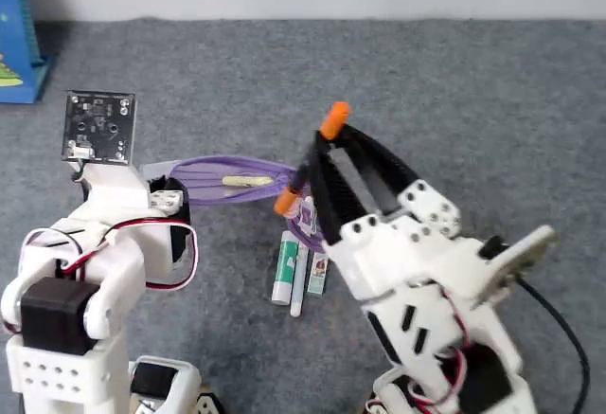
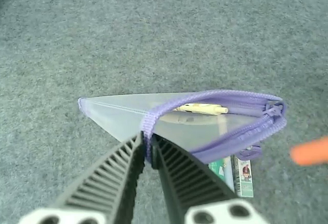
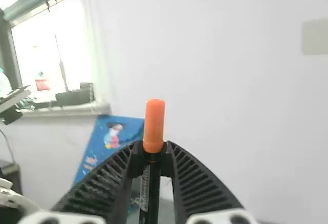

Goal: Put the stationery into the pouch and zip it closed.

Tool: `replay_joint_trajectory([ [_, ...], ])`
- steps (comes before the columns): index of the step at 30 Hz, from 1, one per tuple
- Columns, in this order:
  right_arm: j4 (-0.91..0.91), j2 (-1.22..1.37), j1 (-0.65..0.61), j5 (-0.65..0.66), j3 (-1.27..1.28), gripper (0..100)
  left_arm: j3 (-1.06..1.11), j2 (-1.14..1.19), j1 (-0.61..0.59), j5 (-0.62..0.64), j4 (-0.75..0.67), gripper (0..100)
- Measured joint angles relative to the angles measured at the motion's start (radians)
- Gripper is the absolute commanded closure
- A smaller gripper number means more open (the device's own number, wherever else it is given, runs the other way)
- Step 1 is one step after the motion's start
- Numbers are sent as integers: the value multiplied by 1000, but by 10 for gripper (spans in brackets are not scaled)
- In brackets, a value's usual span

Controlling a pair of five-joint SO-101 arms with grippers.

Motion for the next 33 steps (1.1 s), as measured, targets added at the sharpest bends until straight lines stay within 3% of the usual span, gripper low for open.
replay_joint_trajectory([
  [10,-499,3,-71,0,285,991,0,0,0,0,0,989],
  [22,-784,239,-80,0,327,986,0,0,0,0,0,989],
  [29,-787,405,-80,28,330,742,18,0,0,0,0,989],
  [33,-651,384,-118,46,330,779,20,0,0,0,0,989],
])
